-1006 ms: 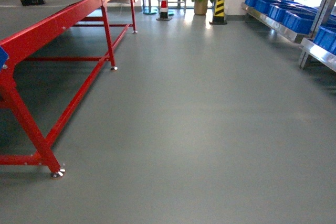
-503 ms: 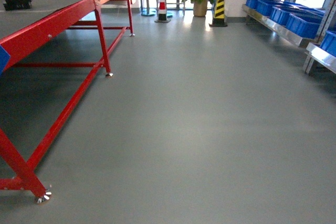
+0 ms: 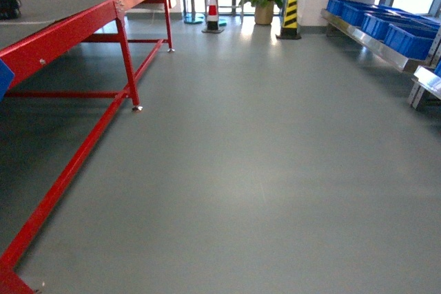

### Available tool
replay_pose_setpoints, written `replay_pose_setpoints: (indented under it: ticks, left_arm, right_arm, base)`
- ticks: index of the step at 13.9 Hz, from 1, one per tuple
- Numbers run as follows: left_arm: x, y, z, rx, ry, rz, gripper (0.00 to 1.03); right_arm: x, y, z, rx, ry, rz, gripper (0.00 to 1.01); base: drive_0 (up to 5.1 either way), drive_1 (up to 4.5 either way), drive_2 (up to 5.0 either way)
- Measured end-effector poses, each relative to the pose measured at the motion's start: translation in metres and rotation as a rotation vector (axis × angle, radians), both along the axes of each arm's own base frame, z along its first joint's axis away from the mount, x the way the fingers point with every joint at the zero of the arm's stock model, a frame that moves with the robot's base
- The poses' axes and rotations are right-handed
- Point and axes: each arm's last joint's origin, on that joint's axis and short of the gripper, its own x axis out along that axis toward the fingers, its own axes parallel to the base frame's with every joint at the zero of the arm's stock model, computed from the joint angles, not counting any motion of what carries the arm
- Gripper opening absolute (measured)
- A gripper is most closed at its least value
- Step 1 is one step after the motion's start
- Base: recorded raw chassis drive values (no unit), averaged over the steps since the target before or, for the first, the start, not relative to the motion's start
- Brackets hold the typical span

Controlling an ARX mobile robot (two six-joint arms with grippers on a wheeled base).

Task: Sort blue parts and orange caps into right shelf containers

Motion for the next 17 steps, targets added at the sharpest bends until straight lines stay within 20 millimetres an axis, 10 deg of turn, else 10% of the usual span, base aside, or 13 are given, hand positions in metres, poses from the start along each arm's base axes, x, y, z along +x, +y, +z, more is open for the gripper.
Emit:
replay_pose_setpoints:
  ticks: [13,17]
  left_arm:
    - [0.0,0.0002,0.0004,0.0,-0.002,0.002,0.44]
    - [0.0001,0.0002,0.0006,0.0,-0.006,0.002,0.44]
  right_arm:
    - [0.0002,0.0002,0.0005,0.001,-0.005,0.002,0.43]
    - [0.0003,0.0002,0.0013,0.001,-0.011,0.002,0.43]
  base:
    - [4.9,-3.32,-1.4]
    - [0.0,4.38,-4.3]
